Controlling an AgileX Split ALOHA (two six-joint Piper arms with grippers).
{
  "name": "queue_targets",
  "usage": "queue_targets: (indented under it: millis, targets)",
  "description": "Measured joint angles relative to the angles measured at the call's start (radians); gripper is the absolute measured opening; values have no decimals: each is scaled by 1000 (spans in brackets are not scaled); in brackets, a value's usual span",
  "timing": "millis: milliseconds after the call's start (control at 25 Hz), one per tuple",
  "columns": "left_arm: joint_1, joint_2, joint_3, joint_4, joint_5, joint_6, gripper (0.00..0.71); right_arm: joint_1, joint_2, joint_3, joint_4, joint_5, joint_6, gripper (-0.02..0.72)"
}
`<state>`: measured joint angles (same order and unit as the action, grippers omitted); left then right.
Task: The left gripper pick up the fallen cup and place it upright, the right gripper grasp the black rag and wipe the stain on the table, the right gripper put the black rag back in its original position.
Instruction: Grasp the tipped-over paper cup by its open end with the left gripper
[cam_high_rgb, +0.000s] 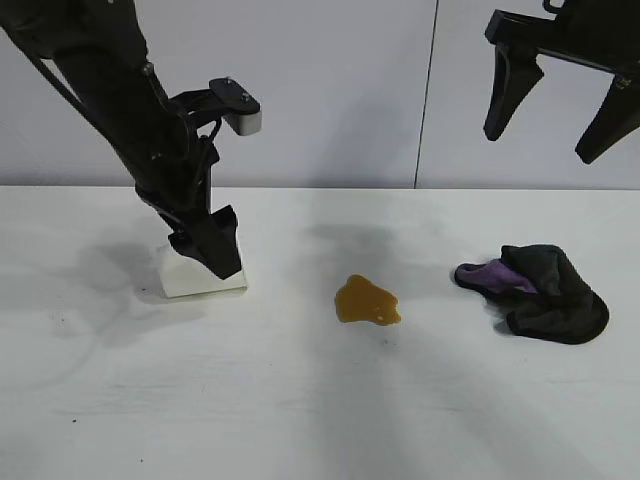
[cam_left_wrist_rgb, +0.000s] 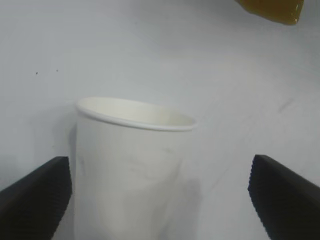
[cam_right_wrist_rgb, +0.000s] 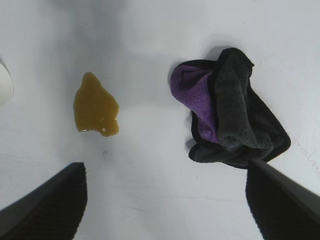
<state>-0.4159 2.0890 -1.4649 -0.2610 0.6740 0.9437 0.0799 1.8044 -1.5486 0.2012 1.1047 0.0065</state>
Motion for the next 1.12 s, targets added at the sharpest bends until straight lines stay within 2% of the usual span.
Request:
queue_targets:
  millis: [760,960,1000,1120]
  targets:
    - [0,127,-88,-4,3,5,694,0,0,0,-1,3,0,600]
    - [0,142,-89,-5,6,5,656,0,0,0,-1,3,0,600]
    - [0,142,-89,-5,6,5,636,0,0,0,-1,3,0,600]
    - [0,142,-90,-5,5,5,514,0,0,0,-1,3,0,600]
